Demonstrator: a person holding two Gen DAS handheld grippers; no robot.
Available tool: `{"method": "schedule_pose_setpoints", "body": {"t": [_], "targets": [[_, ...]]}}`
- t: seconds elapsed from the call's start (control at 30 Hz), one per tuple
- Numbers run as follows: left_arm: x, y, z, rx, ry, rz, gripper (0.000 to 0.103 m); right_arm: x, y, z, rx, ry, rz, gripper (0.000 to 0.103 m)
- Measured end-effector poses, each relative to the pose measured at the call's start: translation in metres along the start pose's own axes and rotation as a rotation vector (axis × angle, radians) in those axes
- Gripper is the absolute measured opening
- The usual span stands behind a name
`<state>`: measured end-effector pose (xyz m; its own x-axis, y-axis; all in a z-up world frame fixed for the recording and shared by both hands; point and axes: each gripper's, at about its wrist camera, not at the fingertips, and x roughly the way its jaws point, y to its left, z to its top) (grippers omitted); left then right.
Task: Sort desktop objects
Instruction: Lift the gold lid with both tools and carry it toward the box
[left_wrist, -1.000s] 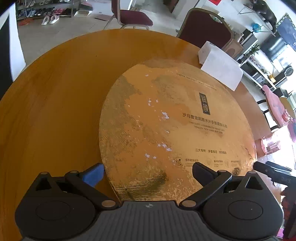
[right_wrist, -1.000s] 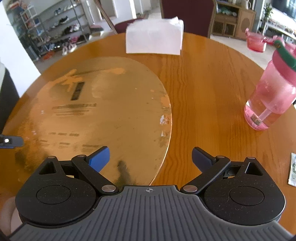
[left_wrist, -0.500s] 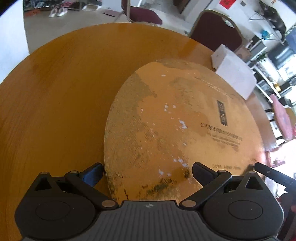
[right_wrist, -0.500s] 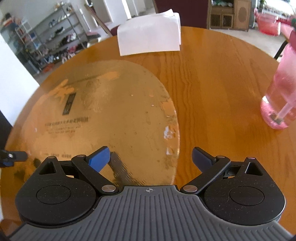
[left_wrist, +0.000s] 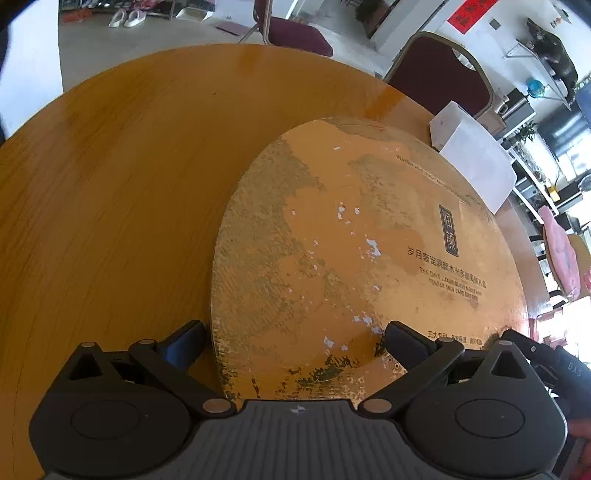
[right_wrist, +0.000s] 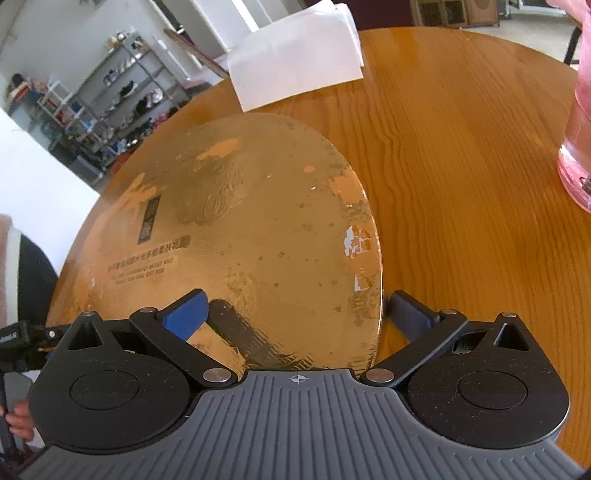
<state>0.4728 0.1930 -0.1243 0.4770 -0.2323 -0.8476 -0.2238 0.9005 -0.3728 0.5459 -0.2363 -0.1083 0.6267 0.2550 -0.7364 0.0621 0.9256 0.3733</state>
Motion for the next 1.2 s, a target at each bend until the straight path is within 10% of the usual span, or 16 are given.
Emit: {"method": "schedule_pose_setpoints", "body": {"t": [0.7,1.2], "targets": [[-0.137,-0.057,-0.029,0.035,-0.155,-0.056,0.102,-0.165,0.039,0.006,-0.091,-0.12,-0.064,0.094],[-0.277,-0.161,-0.138,0.083,-0.328,-0.16,0.102,-0.39,0.037,-0.041,-0.22,-0.265,-0.11,0.093]]}}
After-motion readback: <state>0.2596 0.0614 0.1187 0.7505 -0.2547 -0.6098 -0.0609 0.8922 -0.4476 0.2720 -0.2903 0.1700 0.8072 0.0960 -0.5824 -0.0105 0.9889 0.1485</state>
